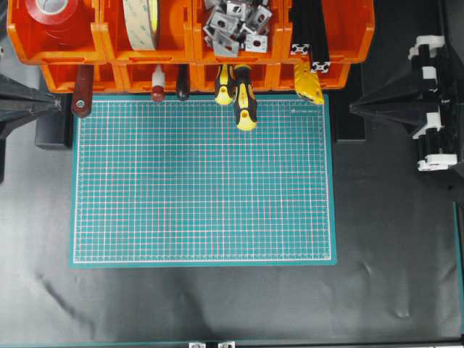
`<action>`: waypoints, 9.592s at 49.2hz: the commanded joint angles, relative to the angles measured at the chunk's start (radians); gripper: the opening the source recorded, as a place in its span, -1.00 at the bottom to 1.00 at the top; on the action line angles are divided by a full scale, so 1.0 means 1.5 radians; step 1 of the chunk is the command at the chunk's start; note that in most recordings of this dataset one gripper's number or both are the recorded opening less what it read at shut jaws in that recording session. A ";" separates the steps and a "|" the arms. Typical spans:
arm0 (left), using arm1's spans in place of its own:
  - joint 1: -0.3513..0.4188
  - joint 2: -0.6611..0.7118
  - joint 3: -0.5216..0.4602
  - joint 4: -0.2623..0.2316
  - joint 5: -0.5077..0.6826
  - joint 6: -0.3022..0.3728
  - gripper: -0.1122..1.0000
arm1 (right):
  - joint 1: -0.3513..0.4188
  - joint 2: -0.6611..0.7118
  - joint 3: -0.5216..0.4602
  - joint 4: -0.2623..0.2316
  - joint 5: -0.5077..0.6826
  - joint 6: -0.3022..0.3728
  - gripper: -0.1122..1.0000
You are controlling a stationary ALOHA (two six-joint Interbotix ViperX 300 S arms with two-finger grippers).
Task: Pick scraper from container rack with left arm.
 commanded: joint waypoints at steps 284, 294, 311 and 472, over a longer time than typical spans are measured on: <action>-0.301 0.601 -0.496 0.662 0.637 -0.167 -0.44 | 0.027 -0.085 -0.033 0.021 0.085 0.069 -0.81; -0.290 0.600 -0.484 0.662 0.637 -0.169 -0.44 | 0.026 -0.088 -0.035 0.020 0.093 0.069 -0.81; -0.290 0.605 -0.481 0.662 0.625 -0.206 -0.44 | 0.026 -0.089 -0.035 0.021 0.093 0.069 -0.81; -0.320 -0.129 -0.118 0.652 0.543 -0.814 0.78 | 0.016 -0.159 -0.032 0.026 0.149 0.101 -0.81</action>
